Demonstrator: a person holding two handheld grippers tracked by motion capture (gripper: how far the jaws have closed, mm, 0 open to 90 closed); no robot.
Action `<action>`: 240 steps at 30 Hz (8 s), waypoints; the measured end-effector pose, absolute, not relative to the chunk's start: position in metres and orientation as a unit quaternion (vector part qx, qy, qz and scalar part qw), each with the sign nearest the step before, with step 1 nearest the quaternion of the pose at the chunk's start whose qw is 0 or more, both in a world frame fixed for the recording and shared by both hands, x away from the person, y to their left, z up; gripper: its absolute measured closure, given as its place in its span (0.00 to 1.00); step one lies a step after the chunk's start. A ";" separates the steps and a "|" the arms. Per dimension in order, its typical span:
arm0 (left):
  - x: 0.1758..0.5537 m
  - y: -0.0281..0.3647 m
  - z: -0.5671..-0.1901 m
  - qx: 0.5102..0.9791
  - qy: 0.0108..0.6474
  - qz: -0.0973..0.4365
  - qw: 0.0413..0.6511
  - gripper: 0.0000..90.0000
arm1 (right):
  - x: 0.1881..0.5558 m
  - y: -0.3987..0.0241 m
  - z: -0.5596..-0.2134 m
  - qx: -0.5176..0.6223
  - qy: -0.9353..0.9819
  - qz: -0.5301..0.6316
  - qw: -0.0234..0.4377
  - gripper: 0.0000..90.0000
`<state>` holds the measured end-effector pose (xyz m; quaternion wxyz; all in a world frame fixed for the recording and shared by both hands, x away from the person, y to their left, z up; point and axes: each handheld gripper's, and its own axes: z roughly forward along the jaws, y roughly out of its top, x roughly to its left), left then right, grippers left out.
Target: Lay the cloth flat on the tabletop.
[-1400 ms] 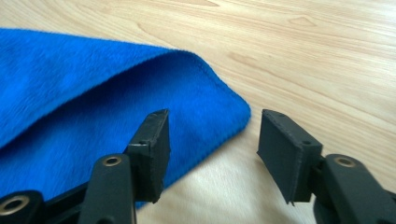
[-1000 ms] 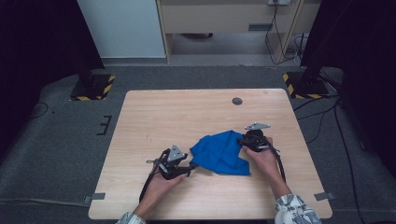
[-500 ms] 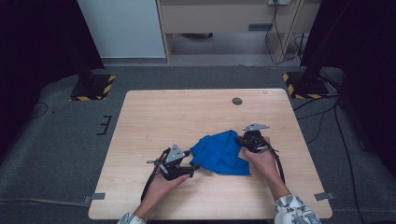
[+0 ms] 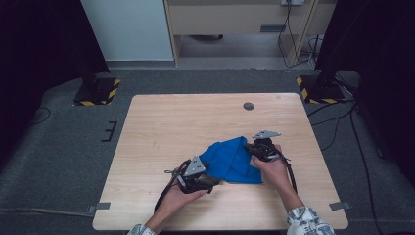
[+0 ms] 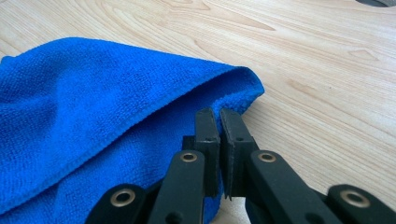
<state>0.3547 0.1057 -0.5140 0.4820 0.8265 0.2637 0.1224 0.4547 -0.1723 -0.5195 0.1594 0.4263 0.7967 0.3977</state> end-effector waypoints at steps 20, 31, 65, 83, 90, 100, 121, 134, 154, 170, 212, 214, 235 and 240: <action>0.373 0.091 -0.534 0.864 0.274 0.109 0.407 0.51 | 0.450 -0.178 -0.520 0.435 0.792 0.401 0.153 0.95; 0.370 0.093 -0.534 0.863 0.280 0.126 0.402 0.86 | 0.450 -0.177 -0.519 0.435 0.792 0.400 0.154 0.96; 0.406 0.150 -0.493 0.780 0.366 0.151 0.484 0.94 | 0.451 -0.187 -0.510 0.436 0.781 0.415 0.169 0.97; 0.424 0.164 -0.488 0.760 0.395 0.155 0.493 0.94 | 0.448 -0.198 -0.495 0.439 0.763 0.438 0.183 0.98; 0.422 0.173 -0.483 0.752 0.399 0.156 0.501 0.95 | 0.446 -0.209 -0.488 0.445 0.752 0.449 0.187 0.98; 0.425 0.179 -0.482 0.747 0.405 0.160 0.503 0.95 | 0.446 -0.217 -0.486 0.444 0.756 0.438 0.201 0.98; 0.424 0.185 -0.477 0.746 0.404 0.159 0.505 0.95 | 0.440 -0.218 -0.468 0.433 0.747 0.459 0.210 0.98; 0.426 0.187 -0.483 0.747 0.409 0.161 0.499 0.94 | 0.440 -0.220 -0.467 0.433 0.747 0.458 0.211 0.98; 0.418 0.188 -0.465 0.743 0.396 0.171 0.512 0.94 | 0.431 -0.223 -0.448 0.425 0.739 0.473 0.223 0.99; 0.400 0.193 -0.418 0.739 0.364 0.192 0.533 0.94 | 0.408 -0.228 -0.402 0.393 0.725 0.514 0.235 0.98; 0.323 0.190 -0.335 0.756 0.309 0.205 0.540 0.94 | 0.340 -0.240 -0.317 0.339 0.727 0.537 0.260 0.98; 0.344 0.193 -0.350 0.756 0.320 0.190 0.539 0.93 | 0.356 -0.235 -0.330 0.346 0.738 0.523 0.248 0.98; 0.446 0.187 -0.451 0.767 0.401 0.146 0.479 0.93 | 0.460 -0.221 -0.447 0.414 0.767 0.453 0.188 0.98; 0.450 0.186 -0.457 0.765 0.410 0.144 0.476 0.93 | 0.466 -0.221 -0.452 0.418 0.766 0.449 0.189 0.98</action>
